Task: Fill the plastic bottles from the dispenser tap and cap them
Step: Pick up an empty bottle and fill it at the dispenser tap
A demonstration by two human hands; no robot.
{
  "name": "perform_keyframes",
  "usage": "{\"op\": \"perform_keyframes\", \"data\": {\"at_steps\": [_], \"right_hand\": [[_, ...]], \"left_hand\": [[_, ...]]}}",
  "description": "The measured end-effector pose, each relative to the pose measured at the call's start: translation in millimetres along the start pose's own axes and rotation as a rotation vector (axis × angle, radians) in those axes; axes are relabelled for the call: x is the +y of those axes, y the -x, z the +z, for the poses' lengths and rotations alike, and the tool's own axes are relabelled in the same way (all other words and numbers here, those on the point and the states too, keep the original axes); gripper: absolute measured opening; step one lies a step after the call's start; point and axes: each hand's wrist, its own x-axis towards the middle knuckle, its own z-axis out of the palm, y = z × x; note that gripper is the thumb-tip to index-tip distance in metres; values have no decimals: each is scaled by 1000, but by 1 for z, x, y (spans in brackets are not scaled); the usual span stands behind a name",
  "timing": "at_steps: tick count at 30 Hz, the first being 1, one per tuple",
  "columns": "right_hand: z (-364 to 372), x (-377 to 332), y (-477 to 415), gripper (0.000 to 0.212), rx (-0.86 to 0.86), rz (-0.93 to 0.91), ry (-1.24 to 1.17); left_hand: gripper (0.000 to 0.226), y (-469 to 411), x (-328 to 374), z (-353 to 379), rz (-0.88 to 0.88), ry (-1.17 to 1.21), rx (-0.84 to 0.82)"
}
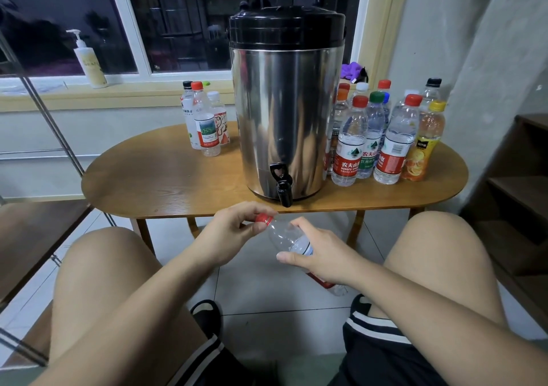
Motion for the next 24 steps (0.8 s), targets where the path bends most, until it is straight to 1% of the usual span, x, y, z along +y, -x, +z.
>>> {"op": "perform_keyframes", "data": {"at_steps": [3, 5, 7, 12, 15, 17, 20, 23, 24], "right_hand": [[0, -1, 1, 68, -28, -6, 18], [-1, -1, 2, 65, -35, 0, 30], [-1, 0, 1, 66, -43, 25, 54], [1, 3, -4, 65, -52, 94, 89], [3, 5, -11, 71, -54, 146, 57], [3, 5, -14, 79, -59, 175, 29], [5, 4, -18, 85, -58, 170, 9], [7, 5, -21, 85, -37, 180, 3], [8, 5, -22, 85, -28, 181, 6]], "left_hand": [[18, 1, 1, 1, -91, 3, 20], [12, 0, 0, 2, -111, -83, 66], [13, -2, -2, 2, -124, -137, 104], [14, -11, 4, 3, -147, 75, 192], [28, -21, 9, 6, -159, 142, 257], [32, -28, 14, 8, -176, 198, 314], [29, -40, 28, 5, -144, 216, 412], [16, -48, 45, 5, -42, 88, 458], [16, -49, 48, 7, -5, 50, 465]]}}
